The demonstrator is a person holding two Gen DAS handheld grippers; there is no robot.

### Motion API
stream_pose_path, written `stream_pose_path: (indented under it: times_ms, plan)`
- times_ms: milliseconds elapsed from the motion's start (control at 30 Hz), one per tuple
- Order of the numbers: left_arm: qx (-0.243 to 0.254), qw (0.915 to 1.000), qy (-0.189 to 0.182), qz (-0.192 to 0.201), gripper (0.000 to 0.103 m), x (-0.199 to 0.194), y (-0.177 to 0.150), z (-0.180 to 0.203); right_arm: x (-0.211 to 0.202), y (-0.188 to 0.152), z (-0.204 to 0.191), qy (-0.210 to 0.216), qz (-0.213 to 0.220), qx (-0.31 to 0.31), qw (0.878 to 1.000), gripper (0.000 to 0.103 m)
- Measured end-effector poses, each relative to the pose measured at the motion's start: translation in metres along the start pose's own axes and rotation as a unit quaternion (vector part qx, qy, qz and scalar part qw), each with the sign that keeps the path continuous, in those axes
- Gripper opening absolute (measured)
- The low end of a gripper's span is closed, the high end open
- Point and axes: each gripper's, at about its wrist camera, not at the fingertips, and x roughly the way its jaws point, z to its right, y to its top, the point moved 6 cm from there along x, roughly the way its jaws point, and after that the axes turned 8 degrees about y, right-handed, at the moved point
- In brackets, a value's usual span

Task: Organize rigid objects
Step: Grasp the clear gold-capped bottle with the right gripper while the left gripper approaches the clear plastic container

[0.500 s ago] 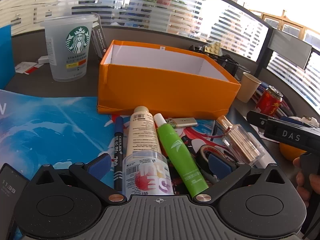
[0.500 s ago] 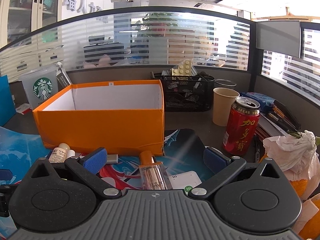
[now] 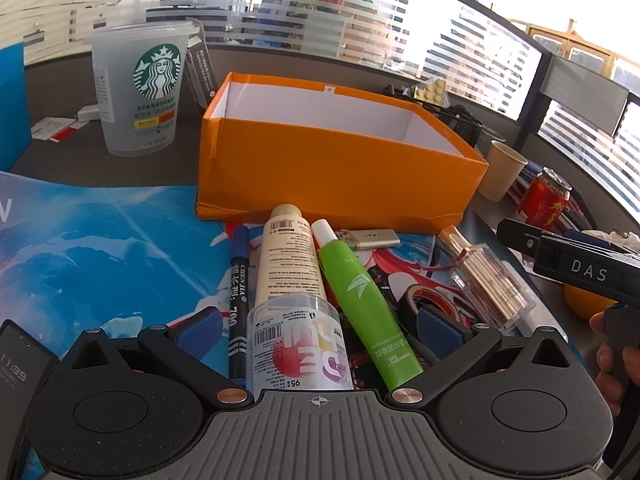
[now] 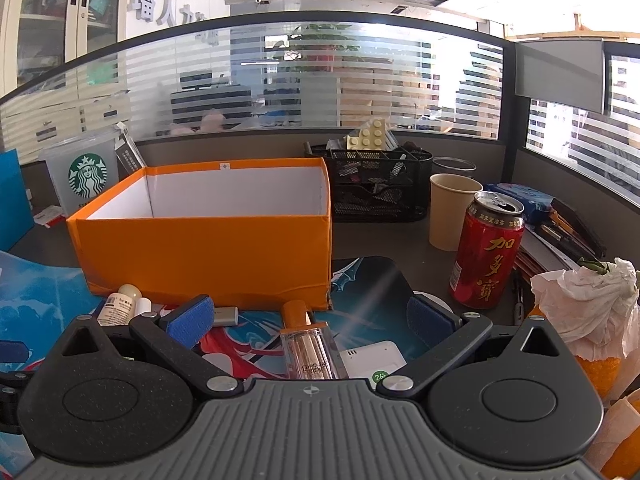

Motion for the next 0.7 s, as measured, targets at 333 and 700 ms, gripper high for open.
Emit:
stream_pose_path:
  times_ms: [333, 700]
  plan:
    - [0.008, 1.0000, -0.004, -0.003, 0.103, 0.0021, -0.0033, 0.0021, 0.0038, -0.0031, -0.0014, -0.003, -0.007, -0.009, 1.000, 0.103]
    - [0.015, 0.9999, -0.003, -0.003, 0.103, 0.0074, -0.0045, 0.0037, 0.0106, -0.0070, -0.0017, 0.002, -0.017, -0.011, 1.000, 0.103]
